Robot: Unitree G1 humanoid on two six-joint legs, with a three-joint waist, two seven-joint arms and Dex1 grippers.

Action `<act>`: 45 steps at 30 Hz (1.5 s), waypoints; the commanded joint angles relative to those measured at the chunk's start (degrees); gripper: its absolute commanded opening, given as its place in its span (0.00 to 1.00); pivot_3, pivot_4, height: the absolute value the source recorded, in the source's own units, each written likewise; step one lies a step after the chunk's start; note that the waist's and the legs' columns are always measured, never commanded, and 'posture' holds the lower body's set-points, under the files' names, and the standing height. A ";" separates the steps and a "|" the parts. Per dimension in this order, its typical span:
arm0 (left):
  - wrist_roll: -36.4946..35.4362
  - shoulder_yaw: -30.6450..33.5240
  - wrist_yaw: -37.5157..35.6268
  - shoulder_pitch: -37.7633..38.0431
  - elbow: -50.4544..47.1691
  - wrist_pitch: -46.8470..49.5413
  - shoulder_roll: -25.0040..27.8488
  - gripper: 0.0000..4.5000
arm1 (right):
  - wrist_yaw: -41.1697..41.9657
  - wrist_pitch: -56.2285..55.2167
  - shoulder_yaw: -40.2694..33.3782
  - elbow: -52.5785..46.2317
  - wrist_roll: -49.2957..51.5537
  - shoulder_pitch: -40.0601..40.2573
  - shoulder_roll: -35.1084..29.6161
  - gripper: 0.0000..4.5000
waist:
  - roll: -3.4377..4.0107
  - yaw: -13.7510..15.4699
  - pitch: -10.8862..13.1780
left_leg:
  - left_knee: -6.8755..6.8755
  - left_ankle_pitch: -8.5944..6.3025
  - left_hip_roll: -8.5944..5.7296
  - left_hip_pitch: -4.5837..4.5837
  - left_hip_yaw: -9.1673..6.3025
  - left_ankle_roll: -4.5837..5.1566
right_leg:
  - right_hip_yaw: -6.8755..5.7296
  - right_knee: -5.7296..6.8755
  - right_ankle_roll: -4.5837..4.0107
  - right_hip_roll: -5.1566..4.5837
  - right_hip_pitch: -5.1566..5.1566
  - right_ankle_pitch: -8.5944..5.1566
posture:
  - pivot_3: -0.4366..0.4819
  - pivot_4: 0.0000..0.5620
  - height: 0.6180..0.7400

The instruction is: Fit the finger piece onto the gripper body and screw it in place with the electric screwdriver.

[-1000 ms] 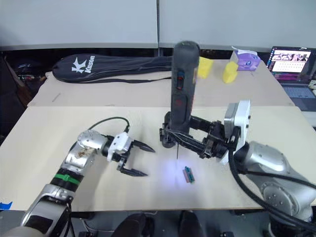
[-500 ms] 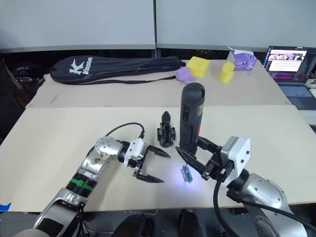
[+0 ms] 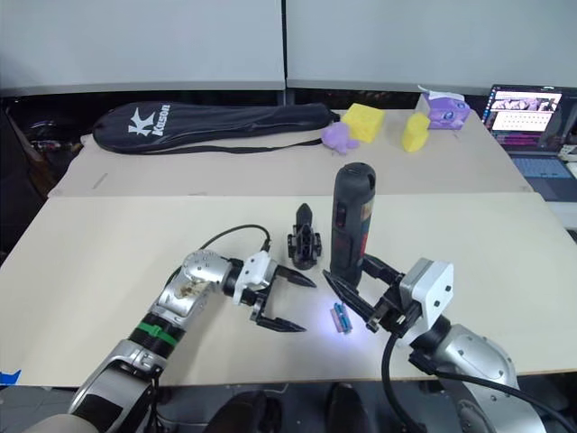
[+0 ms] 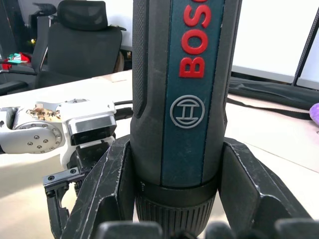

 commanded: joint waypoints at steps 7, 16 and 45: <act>-0.36 0.03 -0.01 -0.99 -0.63 -0.60 -0.07 1.00 | -0.55 -2.74 -0.27 -1.82 -0.08 -0.13 0.92 0.43 | 0.00 0.03 0.00 | 0.00 0.00 0.00 0.01 0.00 0.00 | 0.00 0.00 0.00 0.00 0.01 0.00 | 0.48 0.27 0.86; -0.38 0.08 0.13 -1.26 -0.67 -0.62 -0.17 1.00 | -0.88 -2.37 0.03 -1.87 -0.20 0.00 0.86 0.43 | 0.00 0.03 0.00 | 0.00 0.00 0.00 0.01 0.01 -0.01 | 0.00 0.01 0.00 0.00 0.01 0.00 | 0.48 0.27 0.86; -0.40 0.02 0.57 -1.62 -0.65 -0.62 -0.55 1.00 | -1.72 -2.02 -0.65 -1.56 0.06 -0.04 0.19 0.43 | 0.00 0.02 0.00 | 0.00 0.00 0.00 0.01 0.02 -0.01 | 0.01 0.01 0.00 0.00 0.01 0.00 | 0.48 0.27 0.86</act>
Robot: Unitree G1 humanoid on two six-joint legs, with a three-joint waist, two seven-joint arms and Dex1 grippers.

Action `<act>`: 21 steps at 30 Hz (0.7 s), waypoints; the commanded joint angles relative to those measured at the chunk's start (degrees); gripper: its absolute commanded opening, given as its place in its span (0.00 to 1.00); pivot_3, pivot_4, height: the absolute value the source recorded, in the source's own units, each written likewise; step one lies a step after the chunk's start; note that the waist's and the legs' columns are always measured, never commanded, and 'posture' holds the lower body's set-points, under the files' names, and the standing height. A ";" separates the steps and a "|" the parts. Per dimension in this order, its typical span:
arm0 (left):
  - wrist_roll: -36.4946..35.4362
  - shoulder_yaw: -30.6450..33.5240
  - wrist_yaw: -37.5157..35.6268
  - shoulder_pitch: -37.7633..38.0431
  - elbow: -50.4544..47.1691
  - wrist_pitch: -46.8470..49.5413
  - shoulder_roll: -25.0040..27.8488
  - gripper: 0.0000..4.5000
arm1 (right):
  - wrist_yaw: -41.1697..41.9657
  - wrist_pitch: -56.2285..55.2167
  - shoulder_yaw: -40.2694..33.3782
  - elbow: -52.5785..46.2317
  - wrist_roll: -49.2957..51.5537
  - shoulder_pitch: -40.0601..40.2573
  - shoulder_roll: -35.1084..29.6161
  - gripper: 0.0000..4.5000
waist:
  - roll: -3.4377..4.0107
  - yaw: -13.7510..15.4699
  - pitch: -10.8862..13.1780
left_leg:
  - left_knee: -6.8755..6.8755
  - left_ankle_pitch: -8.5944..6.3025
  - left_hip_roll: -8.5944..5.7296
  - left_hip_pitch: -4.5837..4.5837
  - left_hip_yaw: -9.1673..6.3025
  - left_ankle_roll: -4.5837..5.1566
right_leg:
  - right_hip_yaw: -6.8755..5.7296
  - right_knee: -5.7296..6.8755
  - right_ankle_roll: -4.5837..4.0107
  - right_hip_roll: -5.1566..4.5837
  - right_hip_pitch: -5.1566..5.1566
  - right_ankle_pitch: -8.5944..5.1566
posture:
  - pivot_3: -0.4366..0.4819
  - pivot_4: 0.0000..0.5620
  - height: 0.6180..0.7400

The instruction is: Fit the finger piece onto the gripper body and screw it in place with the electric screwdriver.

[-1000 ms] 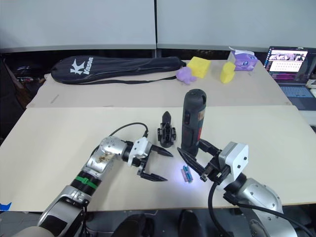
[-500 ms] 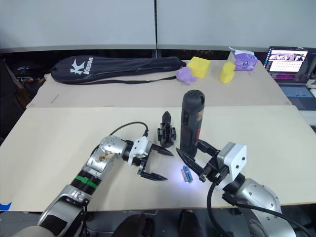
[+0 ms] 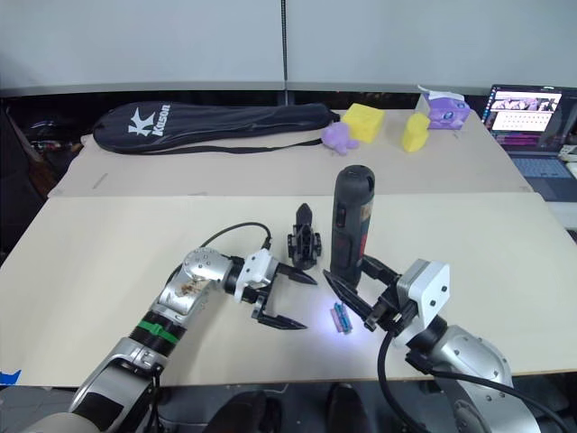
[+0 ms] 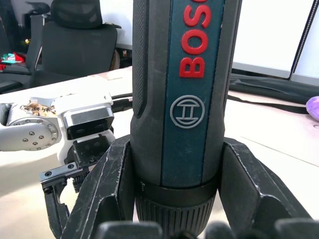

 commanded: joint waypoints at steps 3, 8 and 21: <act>-0.38 0.03 0.07 -1.15 -0.63 -0.69 -0.33 1.00 | -0.43 -2.01 -1.79 -2.23 0.71 -0.16 -0.37 0.43 | 0.00 0.00 0.00 | 0.00 0.00 0.00 0.00 0.00 0.00 | 0.00 0.00 0.00 0.00 0.00 0.00 | 0.48 0.27 0.86; -0.39 0.04 0.12 -1.13 -0.63 -0.73 -0.36 1.00 | -0.46 -2.13 -1.86 -1.86 0.74 0.35 -0.37 0.43 | 0.00 0.01 0.00 | 0.00 0.00 0.00 0.00 0.00 0.00 | 0.00 0.00 0.00 0.00 0.00 0.00 | 0.48 0.27 0.86; -0.19 0.22 0.46 -1.80 0.53 -1.38 -0.46 1.00 | -0.52 -1.85 -1.44 -2.30 1.03 0.72 -0.35 0.43 | 0.00 0.04 0.00 | 0.00 0.00 0.00 0.02 0.00 0.00 | 0.00 0.00 0.00 0.00 0.03 0.00 | 0.48 0.27 0.86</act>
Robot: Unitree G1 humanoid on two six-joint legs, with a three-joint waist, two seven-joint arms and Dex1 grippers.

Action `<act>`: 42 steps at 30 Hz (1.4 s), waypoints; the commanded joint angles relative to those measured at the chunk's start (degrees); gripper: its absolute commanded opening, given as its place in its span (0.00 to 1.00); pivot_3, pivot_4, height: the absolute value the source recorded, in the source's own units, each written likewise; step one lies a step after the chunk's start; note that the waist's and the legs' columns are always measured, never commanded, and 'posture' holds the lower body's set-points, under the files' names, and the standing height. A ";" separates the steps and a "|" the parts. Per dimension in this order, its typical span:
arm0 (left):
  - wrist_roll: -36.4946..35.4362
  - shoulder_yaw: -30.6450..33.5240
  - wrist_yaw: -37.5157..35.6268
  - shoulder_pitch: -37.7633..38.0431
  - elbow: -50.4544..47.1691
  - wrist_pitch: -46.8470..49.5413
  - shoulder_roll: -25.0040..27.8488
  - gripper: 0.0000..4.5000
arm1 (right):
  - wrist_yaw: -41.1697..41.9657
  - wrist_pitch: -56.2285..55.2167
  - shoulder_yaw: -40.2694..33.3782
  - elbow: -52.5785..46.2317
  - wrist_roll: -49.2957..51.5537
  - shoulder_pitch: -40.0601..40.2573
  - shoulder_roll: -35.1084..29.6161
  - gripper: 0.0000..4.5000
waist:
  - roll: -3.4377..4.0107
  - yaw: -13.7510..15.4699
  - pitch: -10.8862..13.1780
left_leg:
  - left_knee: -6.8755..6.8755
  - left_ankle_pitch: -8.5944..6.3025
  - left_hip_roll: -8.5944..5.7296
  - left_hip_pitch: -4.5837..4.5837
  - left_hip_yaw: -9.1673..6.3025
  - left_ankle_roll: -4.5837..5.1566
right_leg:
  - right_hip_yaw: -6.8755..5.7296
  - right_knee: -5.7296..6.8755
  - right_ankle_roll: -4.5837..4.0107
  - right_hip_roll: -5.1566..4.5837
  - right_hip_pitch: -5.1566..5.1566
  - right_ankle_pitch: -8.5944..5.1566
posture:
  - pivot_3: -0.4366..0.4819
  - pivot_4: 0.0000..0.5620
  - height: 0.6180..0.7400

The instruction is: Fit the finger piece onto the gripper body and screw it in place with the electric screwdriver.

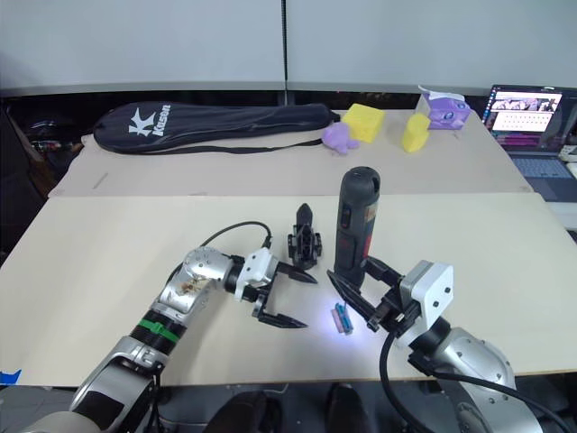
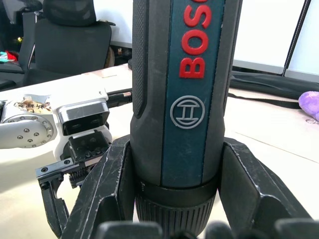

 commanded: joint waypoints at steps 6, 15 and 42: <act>-0.26 0.22 0.42 -1.14 -0.64 -1.02 -0.37 1.00 | 0.48 -2.58 -0.52 -1.32 0.28 0.18 0.10 0.43 | 0.00 0.01 0.00 | 0.00 0.00 0.00 0.01 0.00 0.00 | 0.00 0.00 0.00 0.00 0.00 0.00 | 0.48 0.27 0.86; -0.26 0.36 0.89 -1.29 -0.60 -0.77 -0.37 1.00 | 0.21 -2.71 -0.07 -1.07 0.25 -0.12 0.04 0.43 | 0.00 0.00 0.00 | 0.00 0.00 0.00 0.01 0.00 0.00 | 0.00 0.00 0.00 0.00 0.00 0.00 | 0.48 0.27 0.86; -0.16 0.98 1.79 -1.44 1.20 -1.55 -0.07 1.00 | -4.43 2.86 -3.52 -7.72 7.14 -5.81 -3.31 0.43 | 0.00 -0.08 0.00 | 0.00 0.00 0.00 0.02 0.00 0.00 | 0.02 0.01 0.00 0.01 -0.02 0.00 | 0.48 0.27 0.86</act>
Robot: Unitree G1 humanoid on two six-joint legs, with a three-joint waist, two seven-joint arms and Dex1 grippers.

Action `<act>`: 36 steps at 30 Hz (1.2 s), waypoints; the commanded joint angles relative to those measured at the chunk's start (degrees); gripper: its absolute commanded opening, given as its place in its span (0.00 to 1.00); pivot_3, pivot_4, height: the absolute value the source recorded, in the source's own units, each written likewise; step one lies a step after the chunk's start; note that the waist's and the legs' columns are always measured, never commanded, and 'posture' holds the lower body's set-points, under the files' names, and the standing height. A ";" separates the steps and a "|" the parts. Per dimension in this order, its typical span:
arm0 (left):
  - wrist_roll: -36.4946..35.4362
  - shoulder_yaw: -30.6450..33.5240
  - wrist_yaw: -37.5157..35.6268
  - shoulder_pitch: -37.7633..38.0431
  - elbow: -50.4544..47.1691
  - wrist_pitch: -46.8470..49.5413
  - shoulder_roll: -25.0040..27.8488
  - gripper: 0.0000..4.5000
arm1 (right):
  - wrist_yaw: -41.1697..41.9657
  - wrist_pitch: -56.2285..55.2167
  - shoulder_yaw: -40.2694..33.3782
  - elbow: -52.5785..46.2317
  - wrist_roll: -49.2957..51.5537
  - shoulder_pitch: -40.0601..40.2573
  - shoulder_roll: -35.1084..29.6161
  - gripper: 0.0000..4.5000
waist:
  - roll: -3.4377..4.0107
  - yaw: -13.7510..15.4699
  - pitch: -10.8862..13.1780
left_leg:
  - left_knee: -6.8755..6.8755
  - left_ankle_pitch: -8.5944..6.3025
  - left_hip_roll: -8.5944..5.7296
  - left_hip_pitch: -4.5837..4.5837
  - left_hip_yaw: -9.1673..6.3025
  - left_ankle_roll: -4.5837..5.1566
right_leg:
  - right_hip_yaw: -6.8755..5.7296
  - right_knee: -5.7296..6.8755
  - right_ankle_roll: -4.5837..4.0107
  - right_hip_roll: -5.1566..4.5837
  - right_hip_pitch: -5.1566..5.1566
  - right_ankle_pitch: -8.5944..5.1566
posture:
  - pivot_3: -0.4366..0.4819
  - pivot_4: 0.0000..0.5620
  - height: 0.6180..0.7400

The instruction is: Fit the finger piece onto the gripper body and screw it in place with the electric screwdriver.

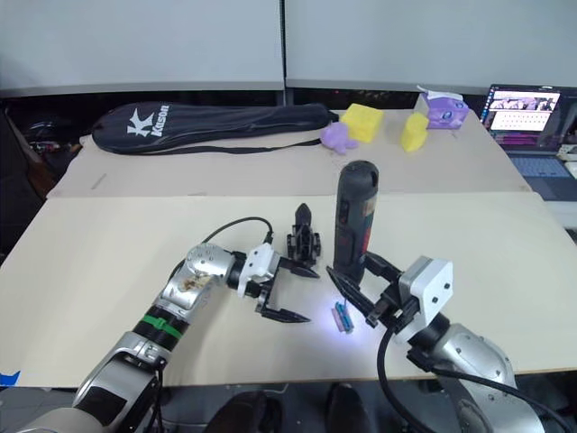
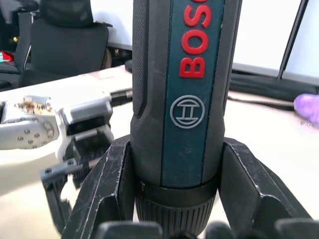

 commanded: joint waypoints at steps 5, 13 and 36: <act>-1.00 2.84 3.15 1.75 -2.32 1.27 2.14 1.00 | -1.76 1.83 -4.75 -4.93 7.25 -3.05 -3.12 0.43 | 0.00 0.10 0.00 | 0.01 -0.01 0.00 0.00 0.00 0.02 | 0.01 -0.02 0.00 -0.01 0.04 0.00 | 0.48 0.27 0.86; -1.77 8.25 14.64 5.65 -6.80 11.67 3.11 1.00 | -2.26 2.84 -5.74 -3.95 9.82 -5.52 -5.22 0.43 | 0.00 0.17 0.00 | 0.00 -0.01 0.01 0.01 0.01 0.01 | 0.05 0.01 0.00 0.00 0.01 0.00 | 0.48 0.27 0.86; 4.25 7.26 12.47 -10.67 26.42 -10.21 -7.17 0.52 | -3.02 4.21 -6.29 -3.47 10.38 -6.89 -6.39 0.43 | -0.03 0.71 0.01 | 0.03 -0.02 -0.02 0.01 0.08 0.03 | 0.06 -0.01 0.01 -0.01 0.04 0.01 | 0.48 0.27 0.86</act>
